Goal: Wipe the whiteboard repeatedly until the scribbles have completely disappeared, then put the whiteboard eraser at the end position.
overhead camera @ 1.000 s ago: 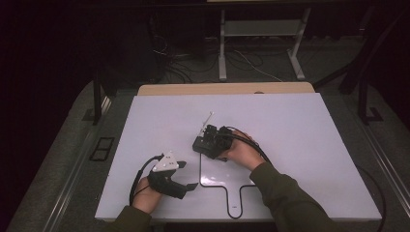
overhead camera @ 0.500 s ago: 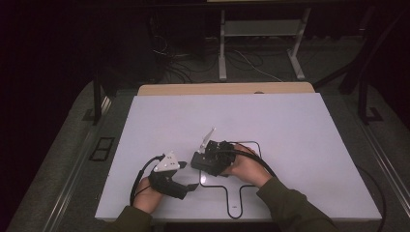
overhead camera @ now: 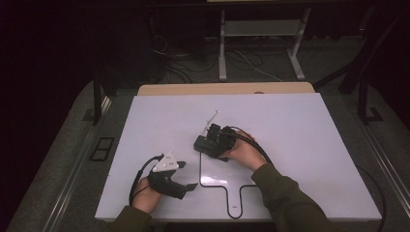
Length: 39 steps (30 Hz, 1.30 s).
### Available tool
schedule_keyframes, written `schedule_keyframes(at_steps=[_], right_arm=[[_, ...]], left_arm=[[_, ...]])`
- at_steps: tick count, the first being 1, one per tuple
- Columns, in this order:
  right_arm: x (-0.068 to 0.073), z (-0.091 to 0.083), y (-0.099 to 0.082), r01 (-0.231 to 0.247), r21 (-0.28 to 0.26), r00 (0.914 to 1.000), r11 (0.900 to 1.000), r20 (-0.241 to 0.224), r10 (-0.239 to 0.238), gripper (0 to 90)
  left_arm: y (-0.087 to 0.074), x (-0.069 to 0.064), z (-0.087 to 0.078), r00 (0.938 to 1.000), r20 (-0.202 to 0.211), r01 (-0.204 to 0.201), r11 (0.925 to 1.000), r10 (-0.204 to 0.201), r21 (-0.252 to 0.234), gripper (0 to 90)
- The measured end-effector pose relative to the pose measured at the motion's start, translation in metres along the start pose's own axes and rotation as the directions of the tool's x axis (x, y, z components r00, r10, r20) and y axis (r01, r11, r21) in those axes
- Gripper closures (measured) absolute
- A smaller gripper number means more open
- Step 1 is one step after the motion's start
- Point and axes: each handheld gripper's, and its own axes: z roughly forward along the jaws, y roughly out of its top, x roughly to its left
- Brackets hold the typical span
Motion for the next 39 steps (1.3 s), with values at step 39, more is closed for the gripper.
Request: schedule_keyframes(at_steps=[39], right_arm=[[-0.09, -0.049, -0.029, -0.287, -0.163, 0.9545, 0.9439, 0.032, 0.296, 38.9]], left_arm=[[-0.001, 0.002, -0.002, 0.9999, -0.01, 0.002, 1.0, -0.002, -0.002, 13.7]])
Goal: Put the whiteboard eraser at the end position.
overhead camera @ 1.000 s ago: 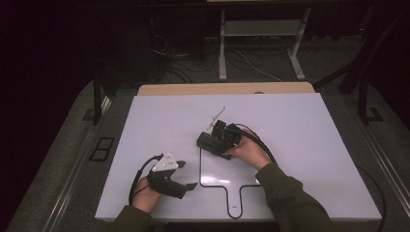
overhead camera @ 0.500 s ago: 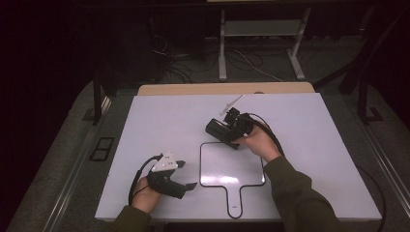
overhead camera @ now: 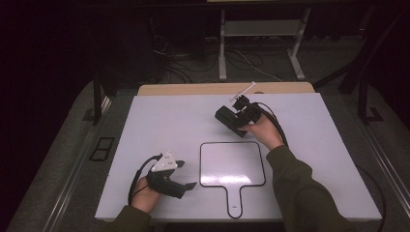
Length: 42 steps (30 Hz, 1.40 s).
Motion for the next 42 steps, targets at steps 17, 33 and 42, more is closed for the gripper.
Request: schedule_keyframes(at_steps=[17, 33, 42], right_arm=[[-0.025, 0.043, 0.011, -0.038, 0.061, 0.9987, 0.9974, 0.037, 0.035, 38.8], [-0.024, 0.057, 0.006, -0.014, 0.075, 0.9984, 0.9971, 0.056, 0.01, 36.6], [-0.03, 0.04, -0.003, -0.066, -0.029, 0.9966, 0.9974, 0.048, 0.067, 23.1]], left_arm=[[0.0, 0.0, -0.001, 1.0, 0.002, 0.001, 1.0, -0.001, -0.008, 13.7], [0.0, 0.006, -0.002, 0.9999, -0.006, -0.009, 0.9998, 0.009, -0.016, 13.7], [-0.001, 0.009, 0.0, 0.9999, 0.001, -0.017, 0.9997, 0.017, -0.018, 13.7]])
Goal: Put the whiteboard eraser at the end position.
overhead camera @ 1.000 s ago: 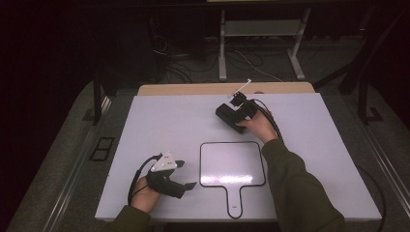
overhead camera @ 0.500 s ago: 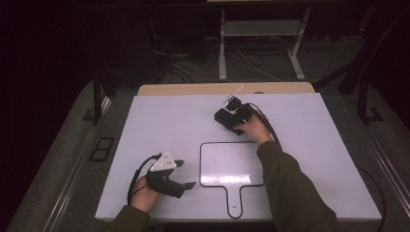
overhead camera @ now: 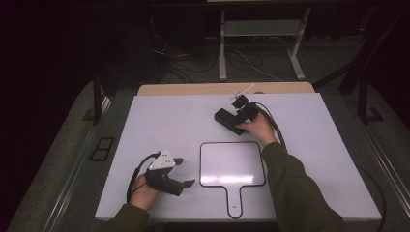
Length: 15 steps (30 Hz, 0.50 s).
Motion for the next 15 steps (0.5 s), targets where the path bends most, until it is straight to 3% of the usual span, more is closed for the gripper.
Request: schedule_keyframes(at_steps=[9, 13, 15], right_arm=[[0.004, -0.028, -0.011, 0.036, -0.111, 0.9957, 0.9931, 0.088, -0.026, 18.1], [0.012, -0.045, -0.021, 0.062, -0.194, 0.9895, 0.979, 0.14, -0.035, 18.1], [0.016, -0.051, -0.025, 0.072, -0.213, 0.9886, 0.9743, 0.145, -0.041, 18.1]], left_arm=[[-0.001, 0.0, 0.002, 0.9989, 0.002, 0.047, 0.9987, -0.047, -0.016, 13.7], [-0.001, 0.0, 0.002, 0.9981, 0.006, 0.061, 0.998, -0.061, -0.014, 13.7], [-0.002, 0.0, 0.002, 0.9981, 0.005, 0.061, 0.998, -0.061, -0.013, 13.7]])
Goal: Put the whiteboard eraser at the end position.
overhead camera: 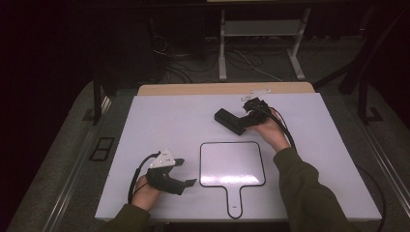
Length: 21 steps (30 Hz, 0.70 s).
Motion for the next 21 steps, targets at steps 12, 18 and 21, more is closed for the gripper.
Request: schedule_keyframes(at_steps=[12, 18, 21], right_arm=[[0.007, -0.041, -0.018, -0.042, -0.094, 0.9954, 0.9947, -0.089, 0.034, 15.3], [0.007, -0.056, -0.034, -0.077, -0.118, 0.9909, 0.9901, -0.119, 0.063, 12.9], [0.008, -0.063, -0.044, -0.087, -0.128, 0.9878, 0.988, -0.139, 0.069, 12.9]], left_arm=[[0.0, 0.0, 0.001, 1.0, -0.005, -0.006, 1.0, 0.006, 0.006, 13.7], [-0.001, 0.0, 0.002, 1.0, -0.007, -0.002, 1.0, 0.002, 0.006, 13.7], [-0.001, 0.0, 0.002, 1.0, -0.005, -0.003, 1.0, 0.003, 0.007, 13.7]])
